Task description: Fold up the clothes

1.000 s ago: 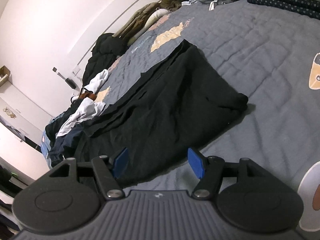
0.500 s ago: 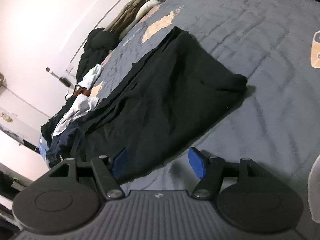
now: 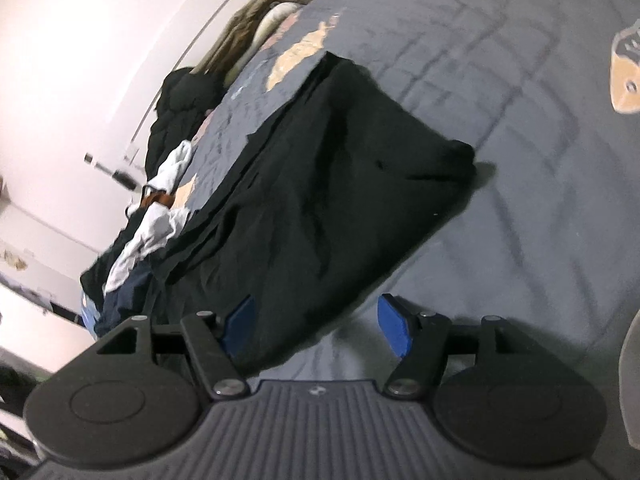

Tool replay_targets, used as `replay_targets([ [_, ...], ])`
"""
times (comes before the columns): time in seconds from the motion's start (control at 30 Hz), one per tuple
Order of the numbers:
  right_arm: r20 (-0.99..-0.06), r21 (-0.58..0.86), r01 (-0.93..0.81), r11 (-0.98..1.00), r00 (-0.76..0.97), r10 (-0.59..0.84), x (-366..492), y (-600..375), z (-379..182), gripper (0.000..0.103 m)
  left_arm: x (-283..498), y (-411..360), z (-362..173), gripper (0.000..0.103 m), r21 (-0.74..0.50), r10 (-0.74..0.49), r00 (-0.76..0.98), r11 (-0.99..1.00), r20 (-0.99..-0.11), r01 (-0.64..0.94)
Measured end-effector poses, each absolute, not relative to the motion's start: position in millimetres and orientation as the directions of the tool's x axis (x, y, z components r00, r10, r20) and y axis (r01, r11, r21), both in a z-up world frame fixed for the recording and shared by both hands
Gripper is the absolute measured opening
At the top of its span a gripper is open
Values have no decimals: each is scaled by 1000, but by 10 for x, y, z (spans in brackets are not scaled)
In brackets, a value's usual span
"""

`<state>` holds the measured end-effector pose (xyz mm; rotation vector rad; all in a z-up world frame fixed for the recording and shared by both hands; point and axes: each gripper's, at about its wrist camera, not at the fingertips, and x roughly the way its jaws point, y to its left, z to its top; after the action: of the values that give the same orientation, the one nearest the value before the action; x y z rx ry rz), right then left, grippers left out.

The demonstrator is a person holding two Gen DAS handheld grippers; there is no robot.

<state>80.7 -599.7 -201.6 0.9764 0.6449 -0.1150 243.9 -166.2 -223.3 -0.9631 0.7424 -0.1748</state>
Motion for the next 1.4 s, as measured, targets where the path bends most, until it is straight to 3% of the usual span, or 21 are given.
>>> replay_targets([
  [0.67, -410, 862, 376, 340, 911, 33, 1008, -6353, -2365, 70, 2445, -1668, -2254, 19, -780, -451, 732, 602, -510, -172],
  [0.73, -397, 873, 372, 315, 918, 14, 989, -6365, -2378, 63, 2446, -1671, -2254, 19, -777, -449, 732, 606, -512, -172],
  [0.8, -392, 877, 375, 299, 920, -3, 969, -6377, -2388, 31, 2442, -1679, -2244, 16, -775, -448, 734, 610, -511, -168],
  [0.83, -393, 880, 376, 289, 920, -3, 926, -6376, -2366, 11, 2435, -1683, -2228, 15, -775, -446, 735, 609, -510, -169],
  [1.13, -393, 900, 385, 205, 919, -2, 538, -6362, -2170, 9, 2201, -1643, -1966, 12, -775, -443, 737, 609, -511, -170],
  [1.4, -403, 906, 399, 141, 915, 1, 109, -6333, -1994, 9, 1390, -1436, -1873, 12, -751, -450, 676, 617, -584, -238],
])
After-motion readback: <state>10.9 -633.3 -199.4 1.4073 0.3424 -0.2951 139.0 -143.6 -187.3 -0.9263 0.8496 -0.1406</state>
